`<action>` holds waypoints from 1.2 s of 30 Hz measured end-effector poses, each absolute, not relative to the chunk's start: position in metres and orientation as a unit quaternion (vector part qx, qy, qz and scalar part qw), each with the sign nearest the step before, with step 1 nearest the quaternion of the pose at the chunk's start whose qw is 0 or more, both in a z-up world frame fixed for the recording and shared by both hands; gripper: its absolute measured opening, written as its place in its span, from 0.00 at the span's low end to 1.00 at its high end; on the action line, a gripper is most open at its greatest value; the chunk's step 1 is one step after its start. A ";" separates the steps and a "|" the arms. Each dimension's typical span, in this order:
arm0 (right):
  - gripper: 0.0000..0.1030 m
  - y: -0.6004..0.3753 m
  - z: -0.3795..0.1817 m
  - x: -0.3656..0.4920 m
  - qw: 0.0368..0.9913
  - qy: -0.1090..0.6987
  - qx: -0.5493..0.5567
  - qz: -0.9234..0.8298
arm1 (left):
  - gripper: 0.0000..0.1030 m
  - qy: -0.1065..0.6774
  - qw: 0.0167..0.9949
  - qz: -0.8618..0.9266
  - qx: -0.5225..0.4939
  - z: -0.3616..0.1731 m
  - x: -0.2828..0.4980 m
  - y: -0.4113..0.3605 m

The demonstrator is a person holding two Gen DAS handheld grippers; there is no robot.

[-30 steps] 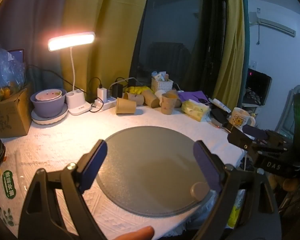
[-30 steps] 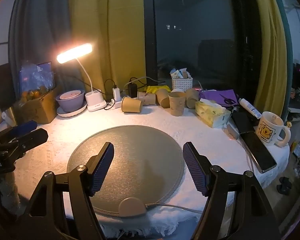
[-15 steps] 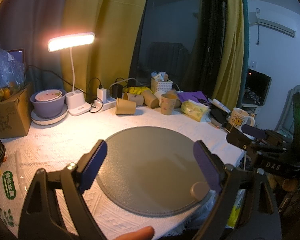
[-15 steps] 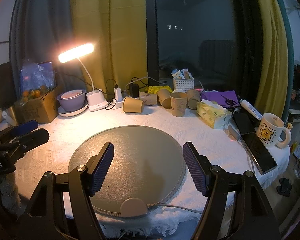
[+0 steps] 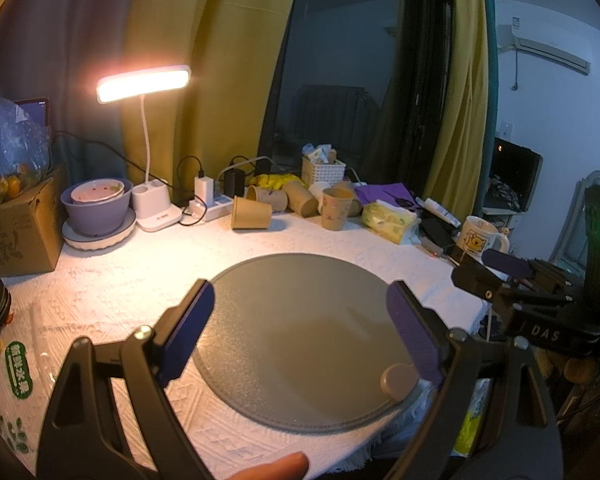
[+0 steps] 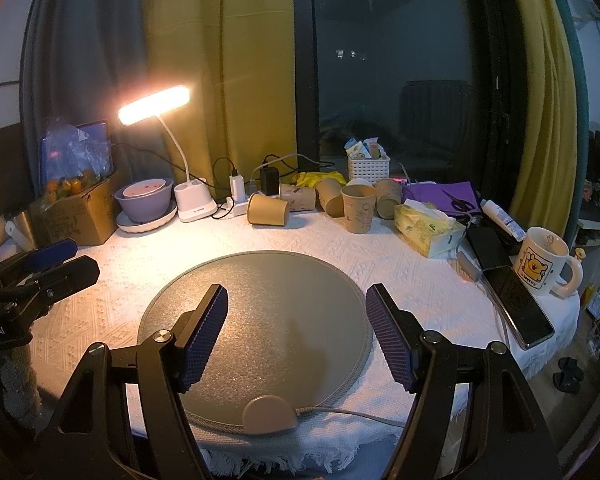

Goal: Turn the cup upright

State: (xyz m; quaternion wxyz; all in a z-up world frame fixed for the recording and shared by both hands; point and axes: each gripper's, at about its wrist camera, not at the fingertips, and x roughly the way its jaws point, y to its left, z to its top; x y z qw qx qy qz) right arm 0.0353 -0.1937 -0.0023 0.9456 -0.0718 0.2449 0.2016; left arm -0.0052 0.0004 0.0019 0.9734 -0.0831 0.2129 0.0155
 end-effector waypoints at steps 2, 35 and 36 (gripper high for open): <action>0.72 -0.194 -0.002 0.035 0.946 0.245 -0.071 0.202 | 0.86 0.213 0.973 0.014 -0.082 0.002 -0.005 0.000; 0.72 -0.190 -0.001 0.033 0.945 0.244 -0.074 0.203 | 0.86 0.214 0.973 0.014 -0.085 0.002 -0.007 0.003; 0.72 -0.190 -0.001 0.033 0.945 0.244 -0.075 0.203 | 0.86 0.214 0.973 0.015 -0.086 0.001 -0.007 0.003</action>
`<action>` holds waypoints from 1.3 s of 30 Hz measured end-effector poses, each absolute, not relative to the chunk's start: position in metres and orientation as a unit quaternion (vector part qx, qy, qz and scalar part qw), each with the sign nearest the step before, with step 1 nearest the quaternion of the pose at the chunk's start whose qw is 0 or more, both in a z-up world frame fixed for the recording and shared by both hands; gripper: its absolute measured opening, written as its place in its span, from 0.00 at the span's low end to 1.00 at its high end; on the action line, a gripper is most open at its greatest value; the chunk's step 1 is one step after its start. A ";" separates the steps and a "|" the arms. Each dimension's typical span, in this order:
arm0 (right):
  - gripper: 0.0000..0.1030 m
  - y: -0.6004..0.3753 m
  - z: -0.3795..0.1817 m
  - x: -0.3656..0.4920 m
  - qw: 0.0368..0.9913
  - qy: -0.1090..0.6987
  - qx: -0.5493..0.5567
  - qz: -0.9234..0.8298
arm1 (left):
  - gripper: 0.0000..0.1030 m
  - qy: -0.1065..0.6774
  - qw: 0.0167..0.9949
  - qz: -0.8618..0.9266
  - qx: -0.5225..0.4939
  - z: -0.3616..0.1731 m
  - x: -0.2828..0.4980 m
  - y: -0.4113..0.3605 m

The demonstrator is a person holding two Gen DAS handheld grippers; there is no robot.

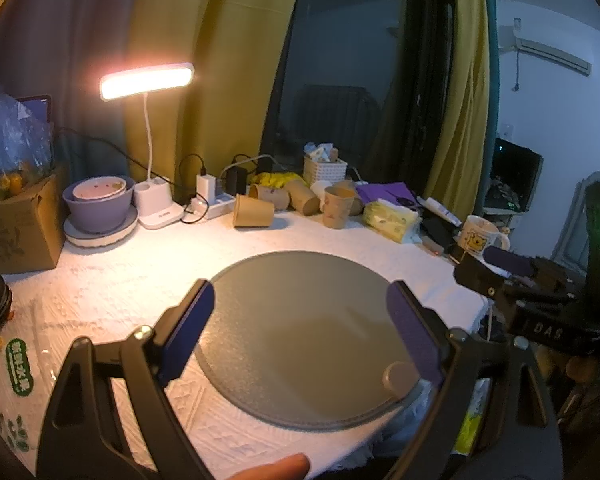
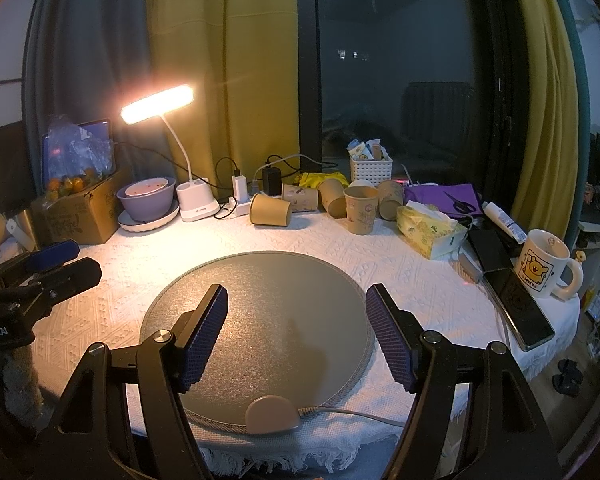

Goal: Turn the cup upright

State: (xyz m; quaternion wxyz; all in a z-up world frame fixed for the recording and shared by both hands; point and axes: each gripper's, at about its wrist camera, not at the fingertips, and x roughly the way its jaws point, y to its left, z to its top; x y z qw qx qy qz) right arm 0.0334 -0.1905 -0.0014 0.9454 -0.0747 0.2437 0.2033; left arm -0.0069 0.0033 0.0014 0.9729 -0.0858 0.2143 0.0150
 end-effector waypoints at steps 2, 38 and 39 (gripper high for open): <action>0.72 -0.190 -0.001 0.033 0.945 0.244 -0.074 0.204 | 0.86 0.214 0.973 0.017 -0.090 0.001 -0.008 0.005; 0.72 -0.147 -0.048 0.193 0.874 0.371 -0.154 0.273 | 0.86 0.372 0.911 0.040 -0.174 -0.059 0.163 0.050; 0.72 -0.146 -0.048 0.200 0.873 0.370 -0.156 0.276 | 0.86 0.376 0.908 0.039 -0.180 -0.060 0.172 0.051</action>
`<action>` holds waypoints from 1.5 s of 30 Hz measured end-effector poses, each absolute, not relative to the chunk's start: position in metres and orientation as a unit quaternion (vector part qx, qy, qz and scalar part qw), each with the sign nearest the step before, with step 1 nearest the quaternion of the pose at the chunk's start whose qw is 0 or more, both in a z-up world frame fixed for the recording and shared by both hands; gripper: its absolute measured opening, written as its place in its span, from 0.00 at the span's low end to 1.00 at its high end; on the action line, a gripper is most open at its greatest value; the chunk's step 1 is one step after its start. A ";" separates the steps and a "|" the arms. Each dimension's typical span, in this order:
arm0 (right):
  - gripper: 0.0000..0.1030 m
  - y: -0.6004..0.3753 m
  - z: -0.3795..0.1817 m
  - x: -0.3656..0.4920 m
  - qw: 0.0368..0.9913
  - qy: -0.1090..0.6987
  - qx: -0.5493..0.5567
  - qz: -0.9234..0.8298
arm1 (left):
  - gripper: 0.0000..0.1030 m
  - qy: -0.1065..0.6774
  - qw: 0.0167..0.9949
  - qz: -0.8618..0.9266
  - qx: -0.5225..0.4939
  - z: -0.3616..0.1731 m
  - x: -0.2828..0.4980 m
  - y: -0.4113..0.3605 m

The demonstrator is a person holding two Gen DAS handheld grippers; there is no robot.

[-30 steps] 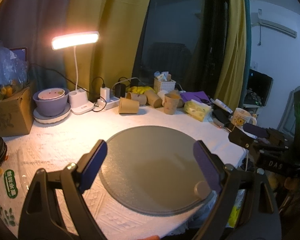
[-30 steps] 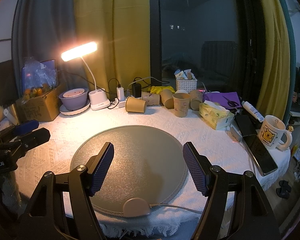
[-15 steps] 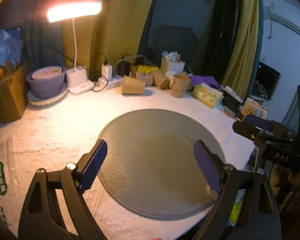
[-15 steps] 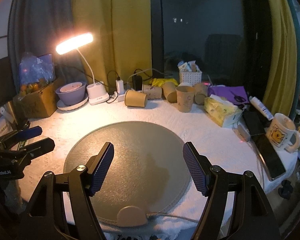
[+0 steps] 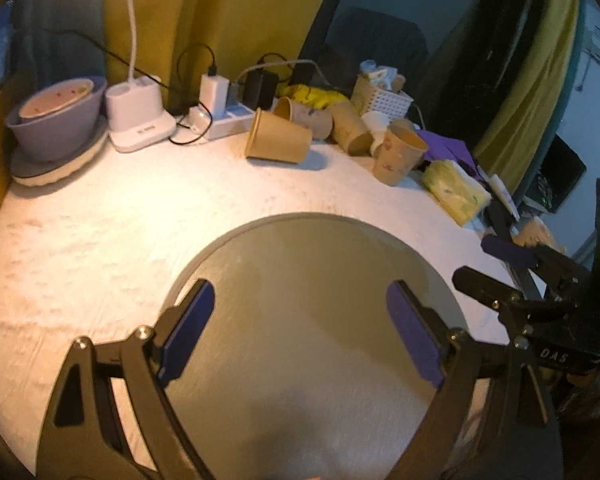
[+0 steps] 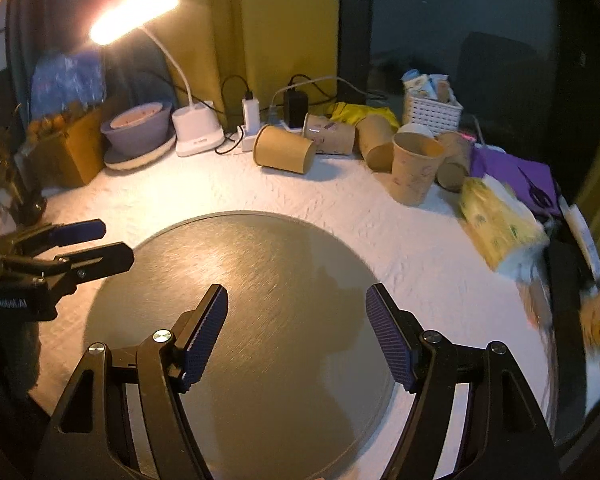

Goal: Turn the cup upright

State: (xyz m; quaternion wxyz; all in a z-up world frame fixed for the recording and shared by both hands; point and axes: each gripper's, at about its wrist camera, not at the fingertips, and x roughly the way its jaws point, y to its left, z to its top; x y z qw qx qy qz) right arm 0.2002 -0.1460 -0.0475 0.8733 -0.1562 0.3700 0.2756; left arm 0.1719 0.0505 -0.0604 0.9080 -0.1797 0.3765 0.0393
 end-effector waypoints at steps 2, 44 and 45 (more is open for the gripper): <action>0.72 -0.143 -0.045 0.217 0.872 0.366 -0.161 0.282 | 0.86 0.381 0.904 0.040 -0.191 -0.062 0.190 0.052; 0.72 -0.099 -0.022 0.450 0.849 0.321 -0.244 0.341 | 0.84 0.377 0.802 0.196 -0.421 -0.123 0.413 0.131; 0.72 -0.101 -0.022 0.451 0.850 0.324 -0.241 0.338 | 0.73 0.378 0.806 0.192 -0.412 -0.123 0.413 0.129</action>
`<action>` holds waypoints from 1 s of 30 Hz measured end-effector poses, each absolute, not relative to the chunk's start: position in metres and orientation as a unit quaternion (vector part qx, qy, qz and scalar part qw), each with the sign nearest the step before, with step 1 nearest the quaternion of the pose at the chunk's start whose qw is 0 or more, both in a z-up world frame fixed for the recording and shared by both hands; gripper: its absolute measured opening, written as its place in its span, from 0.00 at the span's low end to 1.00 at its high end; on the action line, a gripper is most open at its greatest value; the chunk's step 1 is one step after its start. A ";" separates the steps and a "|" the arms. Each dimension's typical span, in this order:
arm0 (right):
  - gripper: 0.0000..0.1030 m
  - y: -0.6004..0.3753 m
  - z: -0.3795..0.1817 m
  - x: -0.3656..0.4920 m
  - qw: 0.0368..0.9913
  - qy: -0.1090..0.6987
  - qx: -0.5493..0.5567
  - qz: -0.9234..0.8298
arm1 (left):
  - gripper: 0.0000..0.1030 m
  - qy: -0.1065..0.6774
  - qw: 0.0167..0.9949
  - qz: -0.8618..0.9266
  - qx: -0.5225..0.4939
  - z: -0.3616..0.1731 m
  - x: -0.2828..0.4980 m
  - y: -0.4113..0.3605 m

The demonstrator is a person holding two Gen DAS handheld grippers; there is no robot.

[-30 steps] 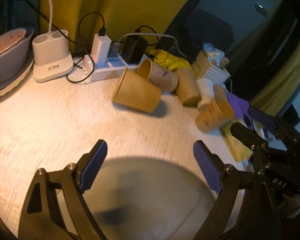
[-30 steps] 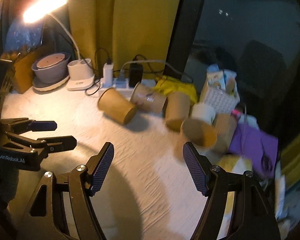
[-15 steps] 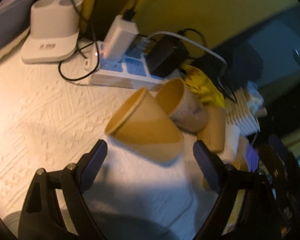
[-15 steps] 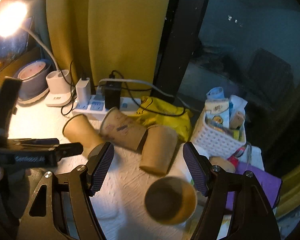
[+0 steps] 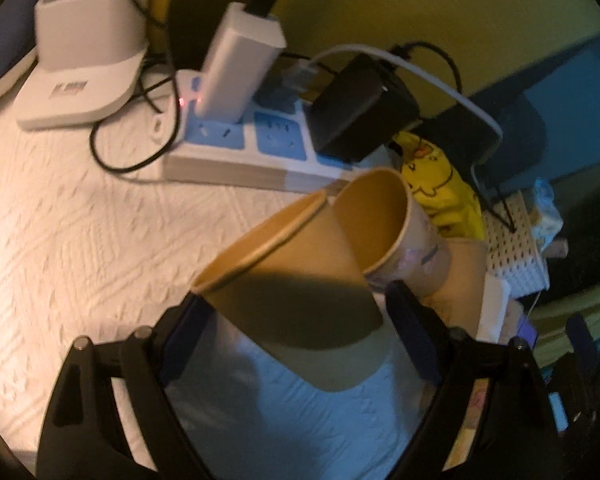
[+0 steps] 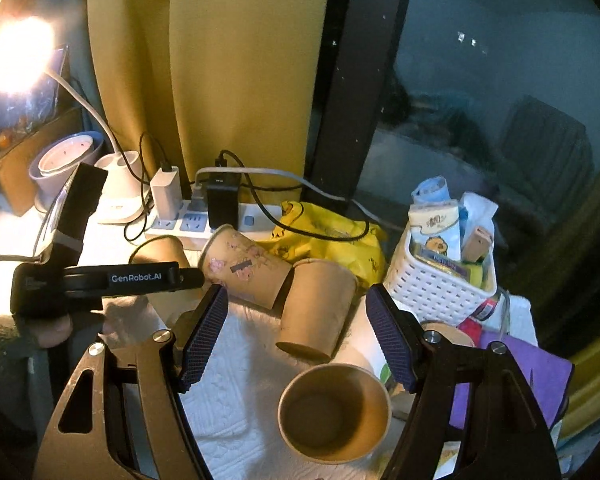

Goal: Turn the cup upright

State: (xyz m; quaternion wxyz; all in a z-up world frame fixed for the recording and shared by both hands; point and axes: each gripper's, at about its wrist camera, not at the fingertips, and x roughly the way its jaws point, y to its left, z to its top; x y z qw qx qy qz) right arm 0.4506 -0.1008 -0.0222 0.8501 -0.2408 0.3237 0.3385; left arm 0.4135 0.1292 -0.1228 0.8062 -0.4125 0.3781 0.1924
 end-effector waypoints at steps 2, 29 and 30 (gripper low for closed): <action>0.72 -0.105 -0.023 0.451 0.851 0.329 -0.234 0.336 | 0.65 0.383 0.809 0.170 -0.412 -0.124 0.416 0.127; 0.72 -0.109 -0.003 0.324 0.853 0.354 -0.191 0.334 | 0.62 0.338 0.917 0.022 -0.210 -0.050 0.264 0.062; 0.72 -0.110 -0.002 0.317 0.853 0.353 -0.188 0.335 | 0.62 0.336 0.919 0.015 -0.206 -0.051 0.256 0.059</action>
